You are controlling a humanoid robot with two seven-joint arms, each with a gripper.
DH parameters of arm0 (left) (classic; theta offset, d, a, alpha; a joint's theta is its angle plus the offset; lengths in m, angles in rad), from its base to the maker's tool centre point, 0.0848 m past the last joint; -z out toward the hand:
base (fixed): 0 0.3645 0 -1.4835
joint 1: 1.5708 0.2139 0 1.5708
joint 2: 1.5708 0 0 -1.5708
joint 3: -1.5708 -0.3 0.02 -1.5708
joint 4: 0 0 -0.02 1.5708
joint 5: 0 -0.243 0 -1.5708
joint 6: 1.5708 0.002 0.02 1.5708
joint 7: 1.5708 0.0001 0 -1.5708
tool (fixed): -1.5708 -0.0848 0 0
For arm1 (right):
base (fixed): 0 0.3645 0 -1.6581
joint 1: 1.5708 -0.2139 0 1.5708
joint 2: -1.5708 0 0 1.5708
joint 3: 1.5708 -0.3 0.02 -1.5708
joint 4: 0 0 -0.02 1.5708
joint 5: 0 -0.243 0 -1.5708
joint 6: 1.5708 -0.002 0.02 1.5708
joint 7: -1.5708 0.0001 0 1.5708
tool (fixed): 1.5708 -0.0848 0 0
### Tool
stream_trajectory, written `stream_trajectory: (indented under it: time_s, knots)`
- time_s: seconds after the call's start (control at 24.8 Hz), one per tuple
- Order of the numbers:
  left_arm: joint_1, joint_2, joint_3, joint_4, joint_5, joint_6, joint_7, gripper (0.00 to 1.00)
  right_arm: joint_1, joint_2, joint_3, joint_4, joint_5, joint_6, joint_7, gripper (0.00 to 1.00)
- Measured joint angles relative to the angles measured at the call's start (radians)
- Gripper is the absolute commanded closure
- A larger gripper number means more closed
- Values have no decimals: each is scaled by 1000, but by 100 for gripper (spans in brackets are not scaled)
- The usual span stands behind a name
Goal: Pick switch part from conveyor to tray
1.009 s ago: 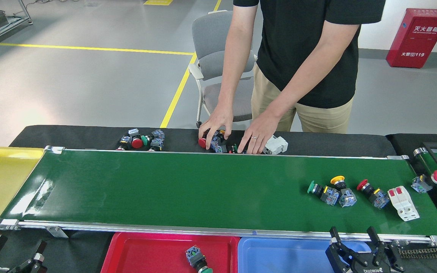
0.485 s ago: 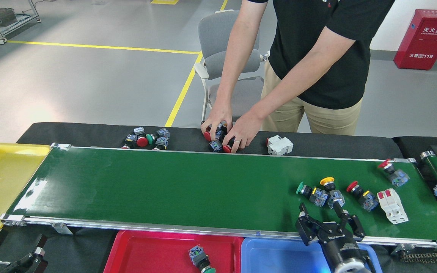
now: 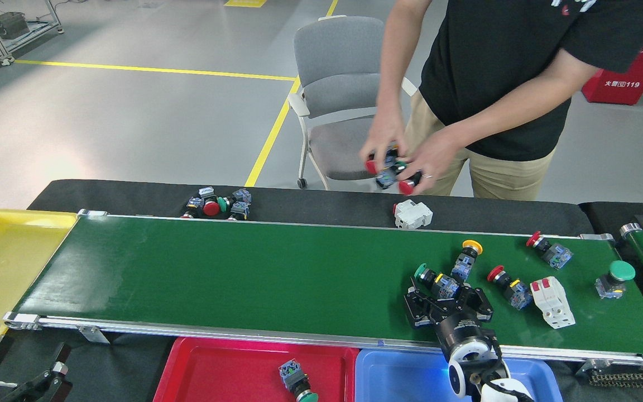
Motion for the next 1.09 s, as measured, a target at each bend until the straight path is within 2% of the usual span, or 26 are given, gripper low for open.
stream_trajectory:
  time_s: [0.16, 0.32, 0.4, 0.52, 0.61, 0.69, 0.77, 0.89, 0.97, 1.09]
  knots:
    - [0, 0, -1, 0, 0, 0, 0, 0, -1, -3, -1, -5, -6, -50, 10, 69]
    - [0, 0, -2, 0, 0, 0, 0, 0, 2, -13, -1, -62, -72, -126, 30, 70]
    - [0, 0, -2, -1, 0, 0, 0, 0, 14, -39, -2, -121, -109, -148, 46, 70]
    - [0, 0, -3, -1, 0, 0, 0, 0, 82, -74, -2, -272, -184, -236, 67, 69]
    - [0, 0, -3, -1, 0, 0, 0, 0, 134, -76, 1, -349, -197, -344, 77, 67]
    - [0, 0, -4, -2, 0, 0, 0, 0, 188, -76, 9, -385, -199, -484, 89, 64]
    - [0, 0, -6, -2, 0, 0, 0, 0, 230, -67, 44, -389, -196, -630, 111, 58]
    - [0, 0, -23, -2, 0, 0, 0, 0, 270, -62, 120, -389, -163, -737, 125, 46]
    - [0, 0, -27, -2, 0, 0, 0, 0, 270, -61, 167, -390, -119, -766, 127, 0]
    - [0, 0, -28, -2, 0, 0, 0, 0, 270, -61, 189, -390, -100, -794, 129, 0]
